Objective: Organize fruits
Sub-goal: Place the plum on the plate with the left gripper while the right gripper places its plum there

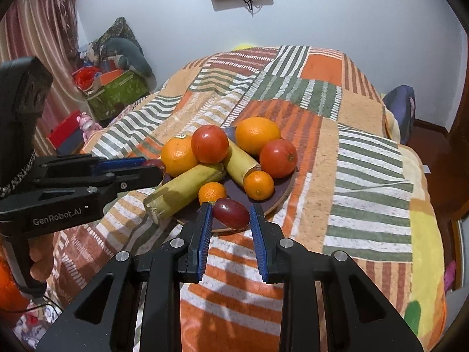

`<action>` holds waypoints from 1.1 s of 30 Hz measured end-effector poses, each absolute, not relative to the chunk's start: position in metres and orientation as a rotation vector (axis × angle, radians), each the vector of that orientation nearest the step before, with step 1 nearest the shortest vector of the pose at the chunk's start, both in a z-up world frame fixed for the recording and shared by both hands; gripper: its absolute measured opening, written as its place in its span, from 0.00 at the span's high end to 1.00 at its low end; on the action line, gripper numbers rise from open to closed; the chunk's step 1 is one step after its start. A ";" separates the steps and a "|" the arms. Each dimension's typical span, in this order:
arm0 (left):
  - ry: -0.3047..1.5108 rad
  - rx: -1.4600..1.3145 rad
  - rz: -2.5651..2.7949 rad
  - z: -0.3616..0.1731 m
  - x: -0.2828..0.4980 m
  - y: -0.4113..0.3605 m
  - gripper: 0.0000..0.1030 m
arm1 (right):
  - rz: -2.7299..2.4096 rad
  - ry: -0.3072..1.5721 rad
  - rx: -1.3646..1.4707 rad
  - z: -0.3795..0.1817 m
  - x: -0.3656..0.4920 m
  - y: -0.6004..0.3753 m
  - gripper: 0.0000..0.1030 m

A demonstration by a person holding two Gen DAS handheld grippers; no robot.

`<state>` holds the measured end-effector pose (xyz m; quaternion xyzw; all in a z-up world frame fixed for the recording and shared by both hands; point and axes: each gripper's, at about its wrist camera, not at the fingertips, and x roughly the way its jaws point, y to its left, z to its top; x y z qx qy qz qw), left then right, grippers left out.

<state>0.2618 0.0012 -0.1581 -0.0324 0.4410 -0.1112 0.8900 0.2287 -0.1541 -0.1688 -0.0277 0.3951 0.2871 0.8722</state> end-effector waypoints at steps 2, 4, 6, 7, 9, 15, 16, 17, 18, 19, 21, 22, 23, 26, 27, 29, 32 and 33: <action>0.920 -0.065 -0.233 -0.161 0.267 0.001 0.75 | 0.604 0.835 -0.060 -0.173 0.233 -0.151 0.76; 0.926 -0.063 -0.234 -0.165 0.272 0.001 0.75 | 0.605 0.842 -0.062 -0.176 0.237 -0.148 0.76; 0.930 -0.062 -0.236 -0.169 0.276 0.001 0.75 | 0.600 0.847 -0.067 -0.180 0.242 -0.146 0.76; 0.929 -0.060 -0.233 -0.170 0.278 0.001 0.75 | 0.598 0.852 -0.066 -0.182 0.245 -0.145 0.76; 0.928 -0.056 -0.225 -0.173 0.282 0.002 0.75 | 0.597 0.861 -0.060 -0.185 0.249 -0.145 0.76; 0.939 -0.053 -0.215 -0.184 0.293 0.002 0.75 | 0.594 0.889 -0.064 -0.197 0.259 -0.142 0.76; 0.940 -0.051 -0.216 -0.186 0.295 0.002 0.75 | 0.593 0.893 -0.064 -0.199 0.260 -0.141 0.76; 0.942 -0.049 -0.218 -0.187 0.296 0.002 0.75 | 0.594 0.897 -0.063 -0.200 0.261 -0.140 0.76; 0.943 -0.049 -0.219 -0.188 0.297 0.001 0.75 | 0.595 0.900 -0.063 -0.201 0.262 -0.140 0.76; 0.944 -0.049 -0.218 -0.189 0.299 0.001 0.75 | 0.595 0.902 -0.063 -0.202 0.262 -0.139 0.76; 0.945 -0.052 -0.212 -0.190 0.301 0.003 0.75 | 0.597 0.907 -0.063 -0.204 0.263 -0.139 0.76; 0.947 -0.058 -0.209 -0.191 0.302 0.004 0.75 | 0.598 0.909 -0.063 -0.206 0.264 -0.138 0.76; 0.950 -0.065 -0.205 -0.193 0.303 0.005 0.75 | 0.599 0.912 -0.063 -0.207 0.264 -0.138 0.76; 0.958 -0.078 -0.197 -0.196 0.305 0.008 0.75 | 0.597 0.917 -0.066 -0.209 0.265 -0.136 0.76; 0.961 -0.078 -0.196 -0.196 0.305 0.009 0.75 | 0.595 0.918 -0.066 -0.210 0.265 -0.136 0.76; 0.961 -0.078 -0.194 -0.197 0.305 0.010 0.75 | 0.594 0.924 -0.064 -0.211 0.266 -0.136 0.76; 0.957 -0.078 -0.194 -0.195 0.303 0.011 0.71 | 0.599 0.932 -0.053 -0.211 0.267 -0.136 0.73; 0.953 -0.077 -0.193 -0.193 0.302 0.011 0.68 | 0.601 0.935 -0.047 -0.210 0.268 -0.136 0.70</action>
